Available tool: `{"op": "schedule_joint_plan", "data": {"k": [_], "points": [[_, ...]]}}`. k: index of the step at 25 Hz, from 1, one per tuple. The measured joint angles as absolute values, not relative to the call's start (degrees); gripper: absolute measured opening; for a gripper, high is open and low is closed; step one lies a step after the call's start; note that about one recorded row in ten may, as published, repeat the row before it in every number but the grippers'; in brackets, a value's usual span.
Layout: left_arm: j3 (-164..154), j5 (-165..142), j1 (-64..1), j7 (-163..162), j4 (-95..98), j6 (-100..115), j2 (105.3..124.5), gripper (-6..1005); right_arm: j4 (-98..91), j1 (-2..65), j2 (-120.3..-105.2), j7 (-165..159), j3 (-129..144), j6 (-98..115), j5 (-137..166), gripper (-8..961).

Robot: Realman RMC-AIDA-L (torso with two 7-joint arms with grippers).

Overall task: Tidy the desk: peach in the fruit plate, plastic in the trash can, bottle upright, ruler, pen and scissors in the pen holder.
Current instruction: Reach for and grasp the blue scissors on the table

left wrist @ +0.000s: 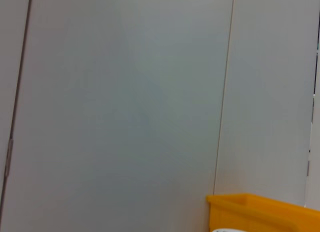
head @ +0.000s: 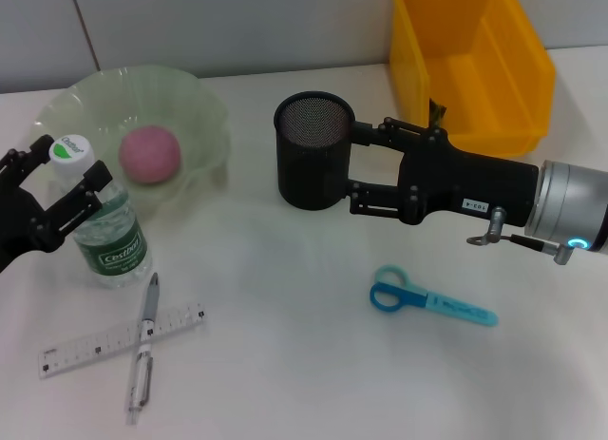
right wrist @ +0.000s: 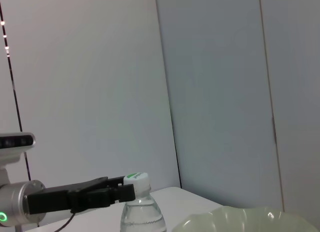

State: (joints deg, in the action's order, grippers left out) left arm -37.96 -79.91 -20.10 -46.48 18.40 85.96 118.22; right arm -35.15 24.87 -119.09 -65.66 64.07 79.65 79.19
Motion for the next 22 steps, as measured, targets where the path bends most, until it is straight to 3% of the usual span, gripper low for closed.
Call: {"op": "schedule_joint_plan", "data": {"k": [5,10,16,22], "points": [[-37.82,-79.76,-19.94,-47.23,18.74,87.59,118.05,767,-35.15,24.87,-119.09,-65.66,64.07,79.62,79.19,810],[-37.7,-79.81,-18.71,-53.38,23.08,90.91,117.95,856,-35.14,24.81,-119.09,-65.65,63.59,79.62,79.19,809],[-37.49,-79.69,-17.13,-61.56,27.95,97.73,117.7,849,-34.8,24.78,-119.09,-65.66,60.66,80.24,79.0,809],[-40.46,-83.19,-16.17,-74.39,35.82,105.44,116.26,846,-33.97,25.24,-119.09,-65.7,59.06,82.19,78.47,810]]}}
